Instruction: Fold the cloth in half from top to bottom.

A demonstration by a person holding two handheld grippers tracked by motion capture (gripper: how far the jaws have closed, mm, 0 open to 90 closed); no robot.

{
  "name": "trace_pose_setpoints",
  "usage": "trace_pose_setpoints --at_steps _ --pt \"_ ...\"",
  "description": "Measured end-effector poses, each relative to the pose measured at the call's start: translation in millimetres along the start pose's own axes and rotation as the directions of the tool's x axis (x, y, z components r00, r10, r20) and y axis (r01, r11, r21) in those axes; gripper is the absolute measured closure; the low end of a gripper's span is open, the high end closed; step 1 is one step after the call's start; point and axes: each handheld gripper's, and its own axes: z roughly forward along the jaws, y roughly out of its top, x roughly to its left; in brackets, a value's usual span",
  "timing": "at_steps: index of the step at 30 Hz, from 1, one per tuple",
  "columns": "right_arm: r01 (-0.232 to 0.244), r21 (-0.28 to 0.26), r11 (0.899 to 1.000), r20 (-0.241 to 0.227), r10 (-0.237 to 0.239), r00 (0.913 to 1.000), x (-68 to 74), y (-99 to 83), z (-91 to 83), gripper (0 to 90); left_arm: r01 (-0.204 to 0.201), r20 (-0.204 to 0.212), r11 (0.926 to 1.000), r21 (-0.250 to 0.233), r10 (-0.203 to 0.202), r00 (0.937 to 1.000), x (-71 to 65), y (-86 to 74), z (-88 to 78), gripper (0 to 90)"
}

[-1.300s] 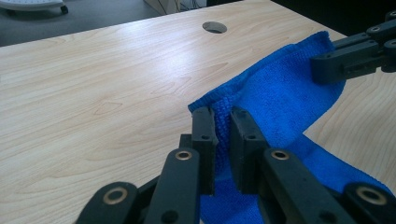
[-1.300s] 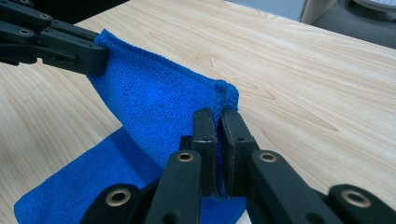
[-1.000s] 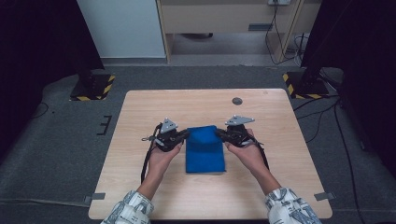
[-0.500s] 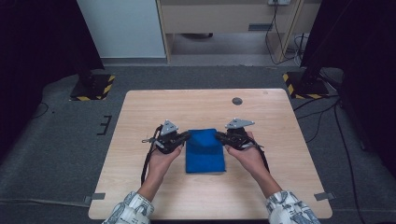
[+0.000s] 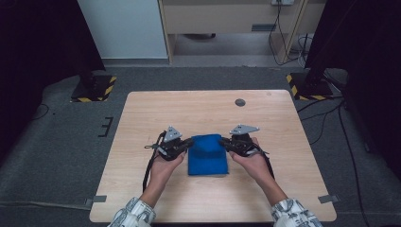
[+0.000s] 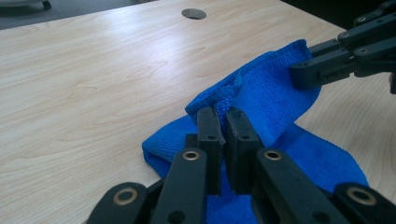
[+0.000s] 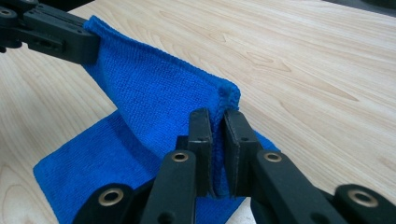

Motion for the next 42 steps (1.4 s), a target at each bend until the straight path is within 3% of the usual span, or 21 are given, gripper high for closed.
trace_pose_setpoints --at_steps 22,25,32,42 --pt "0.014 0.039 0.999 -0.019 -0.014 0.9997 4.6 -24.8 -2.5 79.3 -0.024 0.009 0.998 0.059 0.024 0.9997 -9.4 -18.4 3.1 83.9" --pt "0.04 0.056 0.998 -0.009 -0.04 0.9992 6.4 -27.5 -2.3 78.7 -0.035 0.015 0.9971 0.068 0.034 0.9993 -12.4 -21.5 4.7 82.8" --pt "0.049 0.06 0.997 -0.021 -0.048 0.9986 10.8 -30.2 -2.5 75.6 -0.053 0.016 0.9941 0.095 0.052 0.9985 -14.1 -27.2 7.0 81.2" --pt "0.025 0.082 0.996 -0.013 -0.024 0.9996 8.6 -33.2 0.9 54.6 -0.053 0.013 0.9916 0.118 0.052 0.9986 -10.6 -31.3 10.4 81.5"
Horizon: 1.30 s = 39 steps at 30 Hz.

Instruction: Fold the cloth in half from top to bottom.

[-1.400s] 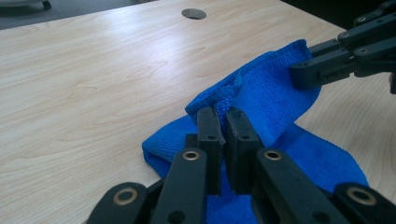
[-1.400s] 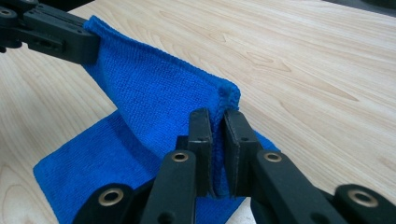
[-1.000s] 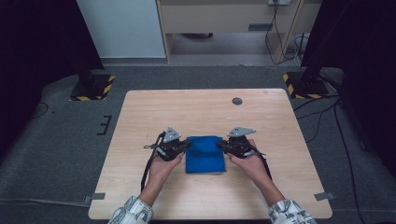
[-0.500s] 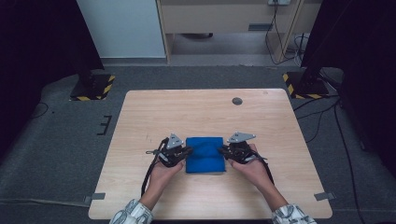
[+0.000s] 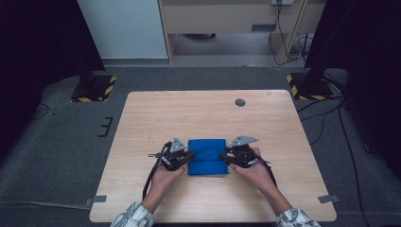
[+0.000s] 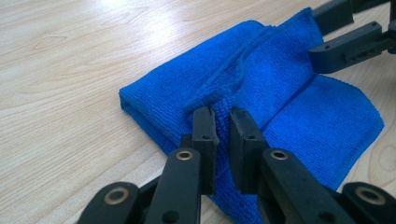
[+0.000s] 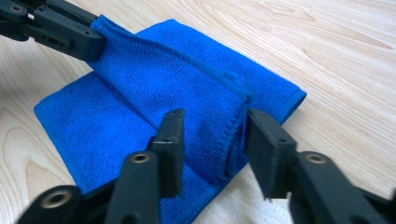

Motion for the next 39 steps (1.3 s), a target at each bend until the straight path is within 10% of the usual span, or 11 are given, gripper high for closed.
trace_pose_setpoints --at_steps 12,23,39 --pt "-0.064 0.034 0.997 -0.01 0.064 0.9979 -14.4 18.0 20.1 44.3 -0.006 0.001 0.9999 0.009 0.006 1.0 2.0 -1.3 3.1 82.0" --pt "-0.051 0.046 0.998 -0.04 0.053 0.9978 -12.5 15.0 13.5 76.4 0.001 0.009 1.0 0.005 -0.001 1.0 0.9 -2.8 0.0 82.0" --pt "-0.023 -0.023 0.999 -0.087 0.021 0.996 1.1 2.0 -10.7 83.2 0.0 0.018 0.9999 0.016 -0.001 0.9998 -3.8 -10.1 -8.9 79.5"
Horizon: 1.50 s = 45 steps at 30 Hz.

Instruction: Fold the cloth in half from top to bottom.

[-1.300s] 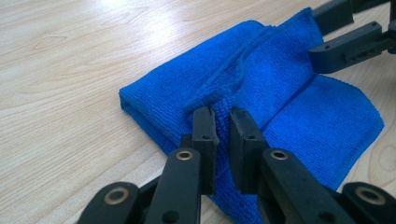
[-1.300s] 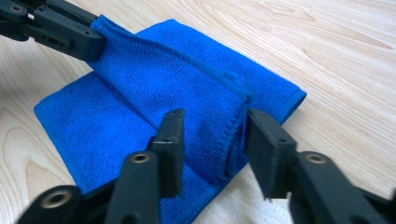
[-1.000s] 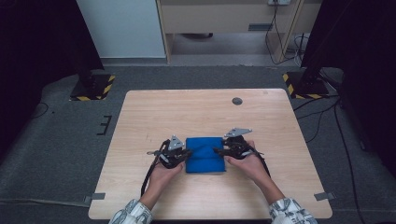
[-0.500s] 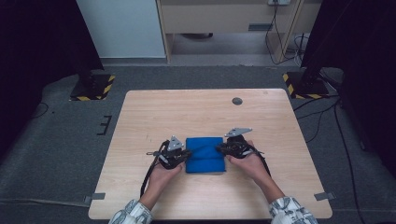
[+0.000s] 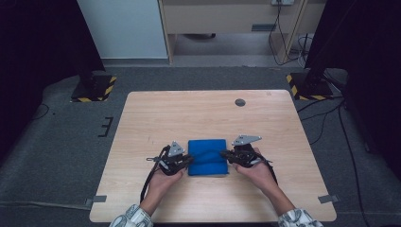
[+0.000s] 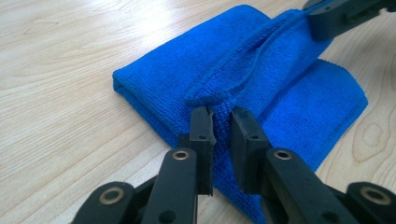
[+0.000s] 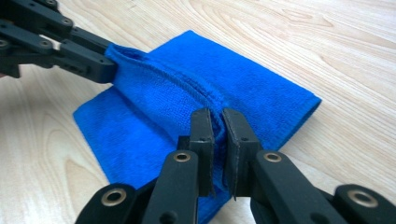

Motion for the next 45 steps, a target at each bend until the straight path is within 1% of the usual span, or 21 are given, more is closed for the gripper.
trace_pose_setpoints --at_steps 2,5,7,10,13,18,21,22,25,26,28,29,31,32,34,36,38,40,42,44,45 --pt "0.01 -0.002 1.0 -0.002 -0.01 0.9999 2.5 -0.7 -1.0 83.1 0.006 0.003 1.0 -0.001 -0.006 1.0 0.3 0.2 -0.6 79.5" --pt "0.025 0.0 1.0 -0.005 -0.025 0.9997 7.1 -3.3 -3.1 82.2 -0.003 0.004 1.0 0.004 0.003 1.0 -1.1 -0.7 -1.7 78.1" --pt "0.033 0.008 0.999 -0.006 -0.033 0.9994 9.1 -6.0 -3.5 80.7 -0.011 -0.004 0.9998 0.015 0.011 0.9999 -2.0 -3.2 -3.1 75.2" --pt "0.043 0.018 0.999 -0.007 -0.042 0.9991 12.5 -10.5 -4.1 80.1 0.004 -0.009 0.9998 0.021 -0.004 0.9999 -1.1 -7.0 -8.2 69.3" --pt "0.055 0.026 0.998 -0.01 -0.055 0.9985 15.6 -14.7 -4.7 79.6 0.017 -0.009 0.9998 0.009 -0.017 0.9998 1.1 -8.5 -14.4 67.3" --pt "0.077 0.034 0.996 -0.011 -0.077 0.997 19.8 -19.6 -8.2 79.5 0.023 -0.007 0.9997 -0.003 -0.023 0.9997 2.2 -9.2 -21.9 67.3" --pt "0.077 0.035 0.996 -0.013 -0.076 0.997 20.3 -23.2 -10.2 79.1 0.039 -0.01 0.9989 -0.024 -0.039 0.9992 3.9 -8.8 -25.8 67.0" --pt "0.074 0.034 0.997 -0.012 -0.073 0.9972 20.6 -24.9 -10.7 78.8 0.045 -0.013 0.9984 -0.033 -0.046 0.9989 4.9 -8.2 -25.7 67.1" --pt "0.078 0.04 0.996 -0.016 -0.077 0.9969 22.2 -29.3 -12.1 76.2 0.045 -0.03 0.9979 -0.046 -0.047 0.9984 8.1 -7.0 -23.2 66.4" --pt "0.088 0.041 0.995 -0.019 -0.087 0.9961 22.8 -30.4 -12.6 74.9 0.046 -0.038 0.9977 -0.05 -0.048 0.9981 8.9 -6.5 -21.5 65.7" --pt "0.092 0.045 0.995 -0.019 -0.091 0.9956 26.1 -31.7 -13.7 70.4 0.046 -0.049 0.9971 -0.061 -0.049 0.9976 10.5 -4.7 -16.6 63.8" --pt "0.098 0.046 0.994 -0.019 -0.097 0.9951 26.8 -31.8 -14.3 69.1 0.044 -0.055 0.9969 -0.066 -0.047 0.9974 11.1 -3.4 -13.8 63.1" --pt "0.101 0.039 0.994 -0.023 -0.1 0.9947 29.2 -30.9 -16.8 65.9 0.039 -0.053 0.9972 -0.063 -0.042 0.9977 10.5 -2.0 -10.4 62.0" --pt "0.094 0.033 0.995 -0.028 -0.093 0.9953 30.6 -29.8 -18.6 64.1 0.034 -0.051 0.9976 -0.061 -0.037 0.998 9.1 -1.9 -8.6 61.3" --pt "0.092 0.014 0.996 -0.035 -0.092 0.9952 32.5 -26.4 -22.9 62.1 0.015 -0.044 0.9989 -0.045 -0.017 0.9989 5.1 -2.8 -6.1 60.1" --pt "0.085 -0.009 0.996 -0.027 -0.086 0.996 33.1 -22.5 -25.8 59.2 -0.005 -0.042 0.9996 -0.027 0.004 0.9991 0.9 -4.2 -3.8 59.7" --pt "0.076 -0.024 0.997 -0.01 -0.076 0.997 31.8 -19.8 -25.6 56.8 -0.017 -0.04 0.9998 -0.005 0.017 0.9991 -2.1 -5.8 -1.4 59.4" --pt "0.074 -0.019 0.997 0.018 -0.074 0.9971 30.4 -19.5 -21.1 54.2 -0.026 -0.036 0.9996 0.014 0.026 0.999 -4.6 -7.7 0.1 59.0" --pt "0.077 -0.003 0.997 0.032 -0.077 0.9965 29.9 -20.4 -16.2 51.2 -0.038 -0.034 0.9989 0.027 0.039 0.9987 -7.0 -9.6 1.0 58.9" --pt "0.095 0.015 0.995 0.053 -0.096 0.994 31.3 -22.2 -11.2 48.5 -0.047 -0.033 0.9984 0.031 0.048 0.9983 -8.0 -10.3 1.0 58.5" --pt "0.102 0.021 0.995 0.056 -0.103 0.9931 31.6 -22.7 -10.1 47.4 -0.049 -0.035 0.9983 0.032 0.05 0.9981 -7.9 -10.3 0.9 58.1"
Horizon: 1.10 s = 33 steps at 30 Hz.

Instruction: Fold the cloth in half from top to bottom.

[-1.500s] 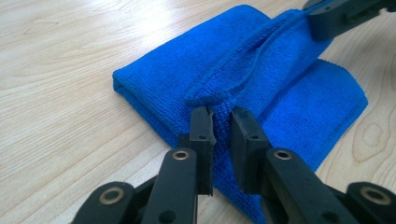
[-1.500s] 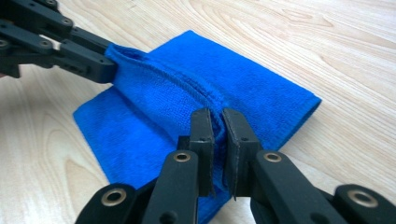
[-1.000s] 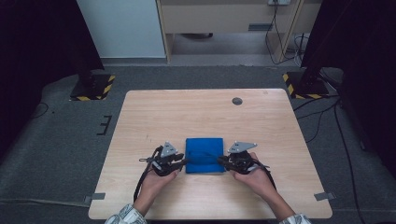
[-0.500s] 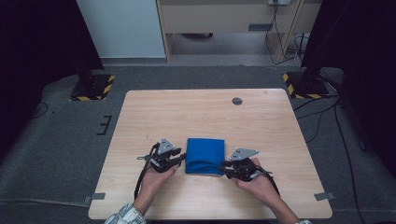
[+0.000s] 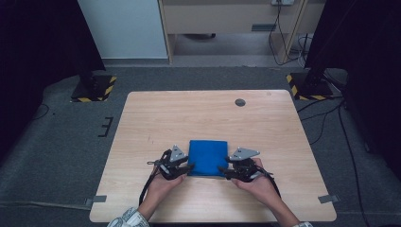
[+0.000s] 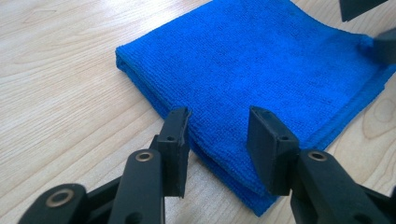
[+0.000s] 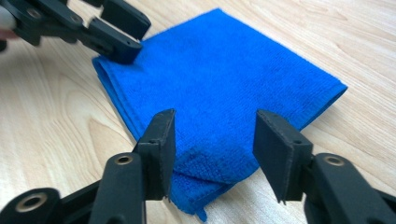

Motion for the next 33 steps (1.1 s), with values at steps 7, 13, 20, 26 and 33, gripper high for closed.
trace_pose_setpoints --at_steps 7,13,20,26,33 --pt "0.035 0.022 0.999 0.043 -0.036 0.9984 -0.3 -3.8 0.4 38.5 0.014 -0.022 0.9999 -0.002 -0.014 0.9996 1.4 0.4 0.0 44.3" --pt "0.002 -0.017 1.0 0.077 0.0 0.997 -7.2 -0.3 -2.4 22.5 0.033 -0.044 0.9992 -0.023 -0.034 0.9984 3.7 2.4 -1.6 23.6" --pt "-0.024 -0.058 0.998 0.1 0.03 0.9945 -14.8 2.3 -8.4 13.2 0.061 -0.06 0.9978 -0.027 -0.062 0.9963 4.2 3.4 -2.2 11.5" --pt "-0.034 -0.04 0.999 0.087 0.038 0.9955 -20.1 -2.2 -15.8 8.8 0.048 -0.058 0.9983 -0.032 -0.05 0.997 2.6 5.0 -5.8 9.6" --pt "-0.046 -0.038 0.998 0.091 0.049 0.9946 -25.0 -6.2 -23.2 8.8 0.046 -0.042 0.9986 -0.028 -0.047 0.998 6.4 3.0 -10.4 8.9"
